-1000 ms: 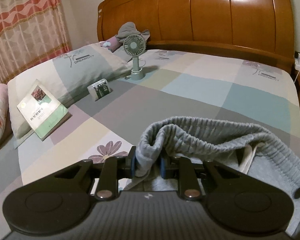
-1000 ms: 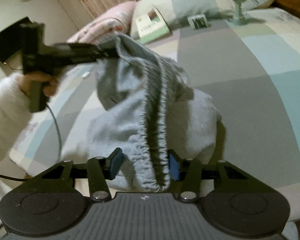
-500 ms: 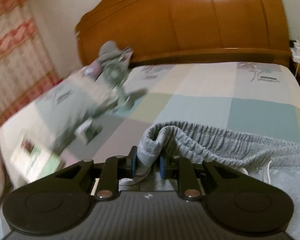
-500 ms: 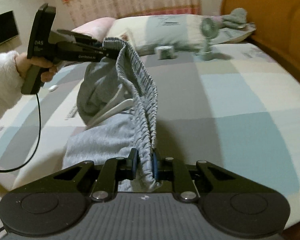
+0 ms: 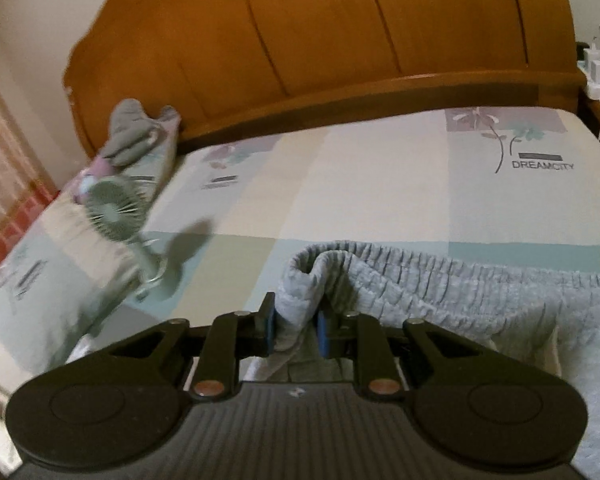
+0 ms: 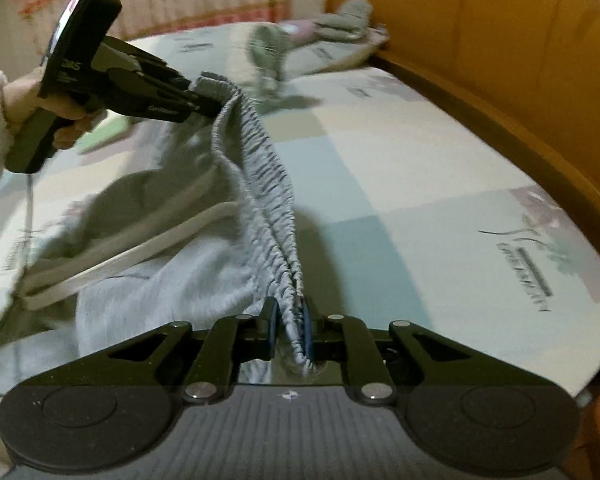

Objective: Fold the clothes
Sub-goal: 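Lift the waistband with both grippers and spread it out over the bed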

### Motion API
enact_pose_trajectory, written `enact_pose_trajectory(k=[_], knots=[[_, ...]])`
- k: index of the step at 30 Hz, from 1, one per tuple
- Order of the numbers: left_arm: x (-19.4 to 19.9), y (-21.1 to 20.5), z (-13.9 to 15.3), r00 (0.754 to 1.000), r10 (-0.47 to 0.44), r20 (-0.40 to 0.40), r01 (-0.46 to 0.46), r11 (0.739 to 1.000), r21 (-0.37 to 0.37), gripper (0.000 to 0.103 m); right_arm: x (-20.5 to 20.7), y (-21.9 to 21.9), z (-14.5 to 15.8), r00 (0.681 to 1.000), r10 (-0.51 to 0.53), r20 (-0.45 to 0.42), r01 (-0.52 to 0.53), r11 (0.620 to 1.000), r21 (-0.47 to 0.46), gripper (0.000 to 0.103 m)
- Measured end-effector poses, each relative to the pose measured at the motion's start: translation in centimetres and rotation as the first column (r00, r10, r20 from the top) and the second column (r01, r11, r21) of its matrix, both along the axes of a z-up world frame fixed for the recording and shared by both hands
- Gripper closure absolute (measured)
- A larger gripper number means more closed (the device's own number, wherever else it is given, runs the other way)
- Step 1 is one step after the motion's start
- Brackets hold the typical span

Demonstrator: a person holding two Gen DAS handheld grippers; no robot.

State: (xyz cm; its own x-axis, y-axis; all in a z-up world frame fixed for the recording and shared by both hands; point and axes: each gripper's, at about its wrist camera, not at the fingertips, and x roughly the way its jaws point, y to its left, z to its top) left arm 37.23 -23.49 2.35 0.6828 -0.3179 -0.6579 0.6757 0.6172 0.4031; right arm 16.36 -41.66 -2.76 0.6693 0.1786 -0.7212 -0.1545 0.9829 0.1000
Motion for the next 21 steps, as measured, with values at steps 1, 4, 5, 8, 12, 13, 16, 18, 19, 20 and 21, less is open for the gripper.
enact_pose_trajectory(k=[1,4,5,8,12,13,16,18,19,20,21], knots=[[0.7,-1.0,-0.6,1.0,-0.006,-0.007,0.006,1.0,0.007,0.085,0.6,-0.8,-0.5,1.0,-0.018,-0.009,0.018,1.0,-0.003,0.089],[2.7,-4.0,-2.3,0.999,-0.023,-0.03,0.024,0.999,0.027,0.085,2.3,-3.2,-2.3,0.996,-0.069,-0.052,0.069,0.998,0.003,0.089],[3.3,-5.0,-2.9,0.999,-0.029,-0.038,0.03,0.999,0.033,0.085,2.6,-3.8,-2.7,0.995,-0.081,-0.063,0.082,0.997,0.009,0.089],[5.1,-7.7,-4.5,0.997,-0.042,-0.061,0.045,0.998,0.05,0.085,3.9,-5.3,-3.8,0.99,-0.108,-0.089,0.11,0.994,0.023,0.089],[6.9,-10.4,-6.8,0.994,-0.049,-0.099,0.056,0.996,0.067,0.085,5.0,-6.7,-5.0,0.982,-0.144,-0.121,0.149,0.988,0.038,0.089],[7.2,-10.9,-7.4,0.993,-0.049,-0.111,0.057,0.996,0.071,0.085,5.0,-6.9,-5.3,0.981,-0.147,-0.128,0.153,0.987,0.04,0.089],[7.8,-11.5,-9.8,0.989,-0.038,-0.142,0.053,0.993,0.104,0.08,5.3,-7.3,-6.3,0.974,-0.166,-0.153,0.174,0.984,0.039,0.084],[7.8,-11.2,-10.8,0.988,-0.027,-0.153,0.044,0.993,0.112,0.076,5.2,-7.6,-6.6,0.968,-0.191,-0.162,0.2,0.979,0.043,0.071],[7.7,-11.0,-10.9,0.988,-0.021,-0.156,0.038,0.993,0.109,0.076,5.1,-7.8,-6.7,0.964,-0.203,-0.17,0.214,0.976,0.049,0.065],[7.6,-10.7,-10.9,0.988,-0.019,-0.155,0.035,0.994,0.107,0.075,5.0,-7.9,-6.7,0.96,-0.215,-0.177,0.228,0.972,0.054,0.062],[7.3,-10.2,-10.5,0.988,-0.023,-0.15,0.039,0.994,0.105,0.073,4.8,-8.0,-6.6,0.958,-0.223,-0.178,0.236,0.97,0.055,0.061]])
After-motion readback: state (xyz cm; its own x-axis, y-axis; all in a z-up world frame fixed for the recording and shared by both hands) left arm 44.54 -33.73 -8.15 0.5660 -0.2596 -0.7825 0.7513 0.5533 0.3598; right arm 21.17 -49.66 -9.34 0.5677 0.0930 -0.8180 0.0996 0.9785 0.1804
